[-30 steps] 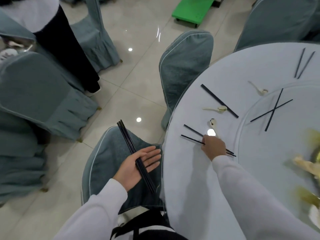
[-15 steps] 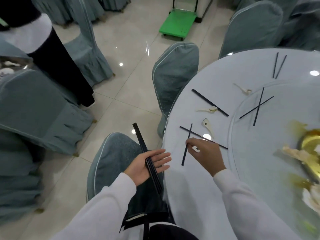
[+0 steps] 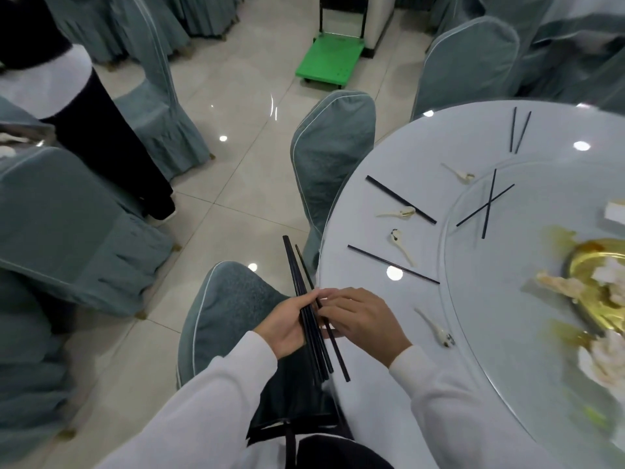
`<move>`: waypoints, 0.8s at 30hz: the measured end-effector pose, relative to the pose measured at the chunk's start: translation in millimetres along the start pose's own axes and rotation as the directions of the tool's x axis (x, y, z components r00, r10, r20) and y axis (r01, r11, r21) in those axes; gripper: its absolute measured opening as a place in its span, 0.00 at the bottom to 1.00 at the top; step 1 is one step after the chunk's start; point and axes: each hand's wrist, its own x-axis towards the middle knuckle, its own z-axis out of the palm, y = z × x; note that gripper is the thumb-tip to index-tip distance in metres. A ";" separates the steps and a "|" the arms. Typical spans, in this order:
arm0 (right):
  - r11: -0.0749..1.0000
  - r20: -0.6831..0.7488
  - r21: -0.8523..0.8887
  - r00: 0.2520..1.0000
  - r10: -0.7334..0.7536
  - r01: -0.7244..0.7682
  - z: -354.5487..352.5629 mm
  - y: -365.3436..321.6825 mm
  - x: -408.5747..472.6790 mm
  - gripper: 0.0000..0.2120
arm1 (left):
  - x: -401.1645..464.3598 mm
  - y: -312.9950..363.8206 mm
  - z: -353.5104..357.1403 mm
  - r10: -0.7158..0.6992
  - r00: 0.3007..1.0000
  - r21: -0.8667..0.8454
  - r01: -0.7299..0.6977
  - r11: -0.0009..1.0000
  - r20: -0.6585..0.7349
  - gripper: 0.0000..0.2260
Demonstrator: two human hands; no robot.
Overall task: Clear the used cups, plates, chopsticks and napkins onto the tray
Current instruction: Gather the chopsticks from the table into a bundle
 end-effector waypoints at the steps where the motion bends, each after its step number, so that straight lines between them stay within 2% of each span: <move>1: 1.000 0.002 0.004 1.000 -0.002 0.002 1.1 -2.6 0.9 0.04 | -0.3 0.2 -0.6 -0.002 1.000 -0.002 0.002 1.000 -0.004 0.20; 5: 0.997 -0.005 0.051 0.998 0.061 -0.060 5.4 -6.4 3.8 0.08 | -0.1 3.8 -8.3 0.005 1.000 -0.036 -0.005 0.999 -0.004 0.21; 8: 0.957 -0.056 0.141 0.963 0.264 -0.254 5.9 1.0 1.6 0.13 | 0.8 8.8 -15.2 0.021 1.000 -0.075 -0.020 0.997 0.006 0.21; 10: 0.913 -0.079 0.129 0.913 0.399 -0.388 4.4 16.5 -2.6 0.12 | 1.0 11.2 -21.3 0.025 1.000 -0.099 -0.026 0.995 -0.009 0.20; 12: 0.842 -0.043 0.103 0.843 0.536 -0.530 6.1 40.4 -8.4 0.11 | 1.2 13.4 -29.3 0.036 0.999 -0.119 -0.039 0.992 -0.030 0.19; 14: 0.709 0.059 0.084 0.713 0.698 -0.701 8.1 66.5 -16.8 0.12 | 1.4 15.5 -36.7 0.046 0.998 -0.135 -0.052 0.990 -0.043 0.19; 16: 0.577 0.188 0.009 0.568 0.801 -0.817 12.2 93.2 -24.8 0.13 | 0.9 17.1 -44.5 0.061 0.996 -0.156 -0.069 0.985 -0.060 0.18; 19: 0.508 0.311 -0.204 0.436 0.844 -0.837 19.8 128.2 -32.7 0.18 | -0.7 18.3 -53.5 0.079 0.993 -0.195 -0.094 0.976 -0.082 0.17; 24: 0.461 0.343 -0.399 0.337 0.877 -0.793 28.9 165.1 -36.7 0.22 | -3.8 18.0 -67.2 0.082 0.987 -0.218 -0.111 0.970 -0.139 0.19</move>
